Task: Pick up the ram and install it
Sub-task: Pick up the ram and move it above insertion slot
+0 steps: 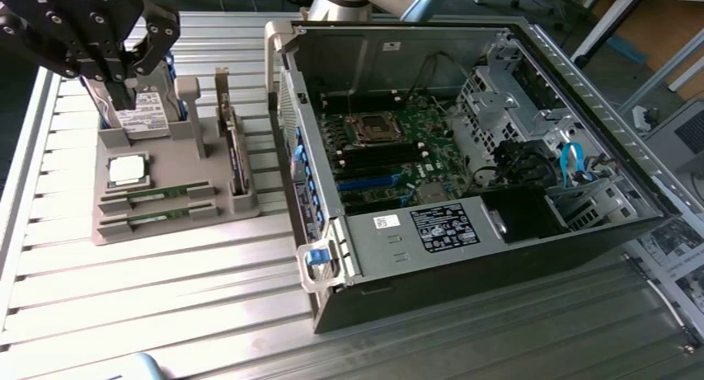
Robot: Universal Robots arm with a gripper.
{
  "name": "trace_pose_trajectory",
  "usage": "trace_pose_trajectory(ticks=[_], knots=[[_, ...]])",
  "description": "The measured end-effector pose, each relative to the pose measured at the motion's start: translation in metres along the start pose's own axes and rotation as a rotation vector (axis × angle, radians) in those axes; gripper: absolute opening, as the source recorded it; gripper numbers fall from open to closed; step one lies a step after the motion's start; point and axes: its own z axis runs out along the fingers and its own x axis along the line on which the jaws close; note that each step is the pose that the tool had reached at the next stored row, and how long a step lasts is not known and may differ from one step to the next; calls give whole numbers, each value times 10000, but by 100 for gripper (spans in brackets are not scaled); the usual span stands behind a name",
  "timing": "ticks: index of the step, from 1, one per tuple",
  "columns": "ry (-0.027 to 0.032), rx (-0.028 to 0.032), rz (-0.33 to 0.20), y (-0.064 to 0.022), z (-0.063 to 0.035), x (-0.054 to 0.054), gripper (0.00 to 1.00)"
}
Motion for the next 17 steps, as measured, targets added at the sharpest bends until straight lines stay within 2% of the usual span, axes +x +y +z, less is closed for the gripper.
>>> trace_pose_trajectory(ticks=[17], knots=[[58, 45, -1263, 0, 0, 0, 11]])
